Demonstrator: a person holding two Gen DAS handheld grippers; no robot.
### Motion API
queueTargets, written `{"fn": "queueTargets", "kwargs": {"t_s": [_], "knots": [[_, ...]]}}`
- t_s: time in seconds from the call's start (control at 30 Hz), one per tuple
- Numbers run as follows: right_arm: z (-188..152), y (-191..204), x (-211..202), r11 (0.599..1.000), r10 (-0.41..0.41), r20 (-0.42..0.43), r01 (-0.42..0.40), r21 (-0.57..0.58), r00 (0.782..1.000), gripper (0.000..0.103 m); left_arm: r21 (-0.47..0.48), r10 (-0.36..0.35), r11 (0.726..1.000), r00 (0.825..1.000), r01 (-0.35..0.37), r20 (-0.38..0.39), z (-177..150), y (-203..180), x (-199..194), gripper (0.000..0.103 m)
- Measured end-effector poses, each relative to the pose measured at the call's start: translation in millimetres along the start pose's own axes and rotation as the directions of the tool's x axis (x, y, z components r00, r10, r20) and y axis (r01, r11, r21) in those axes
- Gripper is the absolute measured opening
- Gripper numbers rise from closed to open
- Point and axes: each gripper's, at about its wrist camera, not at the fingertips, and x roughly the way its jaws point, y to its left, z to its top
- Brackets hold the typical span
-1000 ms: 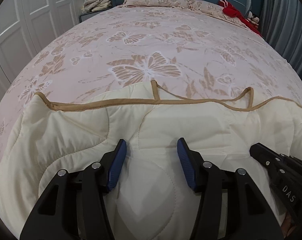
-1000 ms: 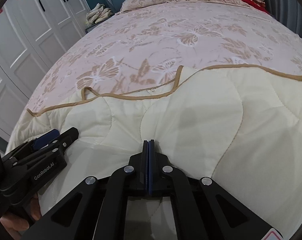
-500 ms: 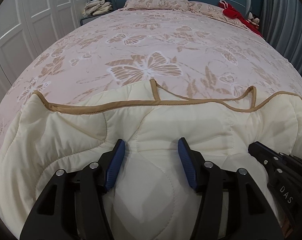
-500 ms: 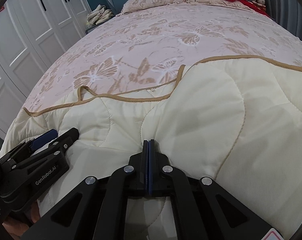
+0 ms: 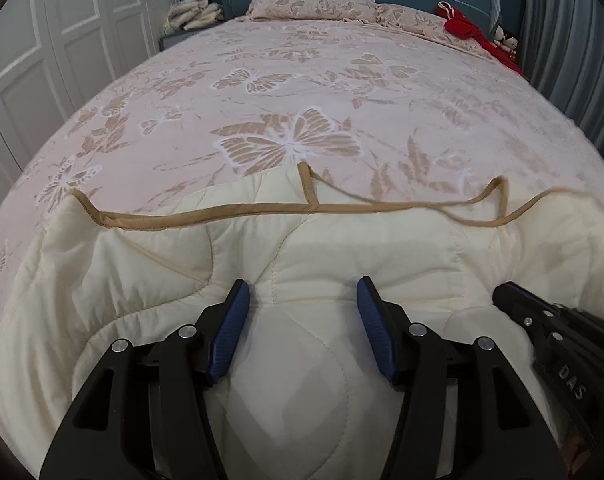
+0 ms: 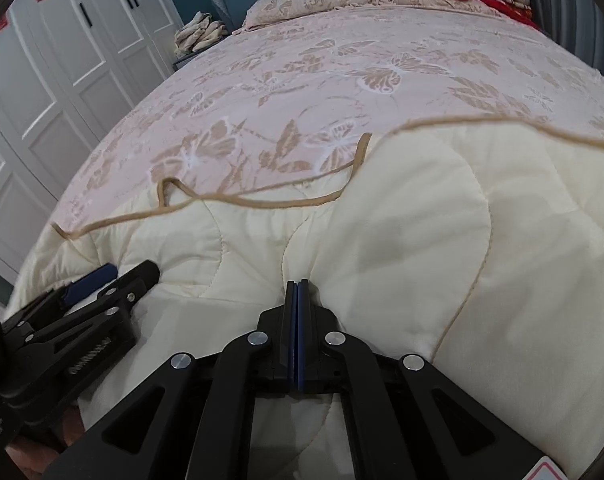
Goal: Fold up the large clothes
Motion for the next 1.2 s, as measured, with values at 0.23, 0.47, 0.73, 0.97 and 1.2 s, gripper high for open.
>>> {"fn": "queueTargets", "kwargs": {"t_s": [0.23,0.47,0.73,0.97,1.2], "knots": [[19,-6,-41,0.998,-0.06,0.07,0.059,0.022,0.996,0.002,-0.211,0.042,0.977,0.999,-0.034,0.032,22,94,-39,0.053],[26,-5,-23,0.993,-0.003,0.014,0.002,0.115,1.0,0.004,-0.238,0.034,0.971,0.999,-0.031,0.008,6,121,-10,0.051],[17,47,15,0.999,0.034,-0.05,-0.032,0.037,0.998,0.002,-0.228,0.042,0.973,0.998,-0.032,0.037,0,123,0,0.054],[10,48,33,1.0,-0.004,-0.046,0.004,0.007,0.999,0.0,-0.206,0.052,0.978,0.998,-0.041,0.047,0,117,4,0.061],[8,54,38,0.997,-0.058,-0.044,0.056,-0.046,0.997,0.0,-0.164,0.089,0.983,0.996,-0.087,0.007,4,107,-6,0.062]]}}
